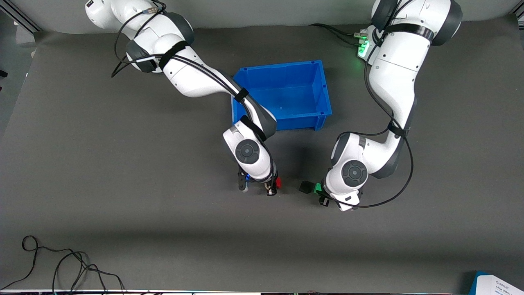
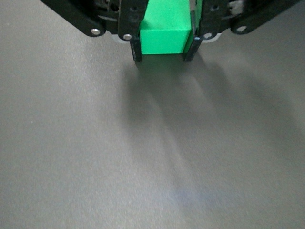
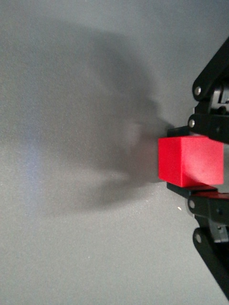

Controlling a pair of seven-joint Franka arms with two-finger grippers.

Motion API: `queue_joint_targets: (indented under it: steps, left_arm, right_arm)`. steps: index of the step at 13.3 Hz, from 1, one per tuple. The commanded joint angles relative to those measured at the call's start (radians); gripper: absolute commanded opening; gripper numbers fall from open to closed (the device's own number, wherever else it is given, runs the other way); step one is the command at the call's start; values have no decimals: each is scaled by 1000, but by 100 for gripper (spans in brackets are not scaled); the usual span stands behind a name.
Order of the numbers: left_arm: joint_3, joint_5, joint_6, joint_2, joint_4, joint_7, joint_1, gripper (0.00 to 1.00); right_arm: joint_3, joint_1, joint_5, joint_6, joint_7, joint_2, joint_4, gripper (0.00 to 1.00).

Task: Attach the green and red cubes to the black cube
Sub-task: 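Carry the green cube to the black cube's other side with the left gripper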

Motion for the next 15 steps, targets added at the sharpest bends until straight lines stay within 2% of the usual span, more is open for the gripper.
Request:
queue_joint_targets:
  steps: [1, 15]
  left_arm:
    - [7, -13, 1, 15, 24, -15, -20, 0]
    - [7, -19, 1, 32, 64, -107, -78, 0]
  right_arm:
    - [-1, 3, -10, -15, -9, -21, -14, 17]
    - [8, 49, -10, 104, 0, -10, -15, 17]
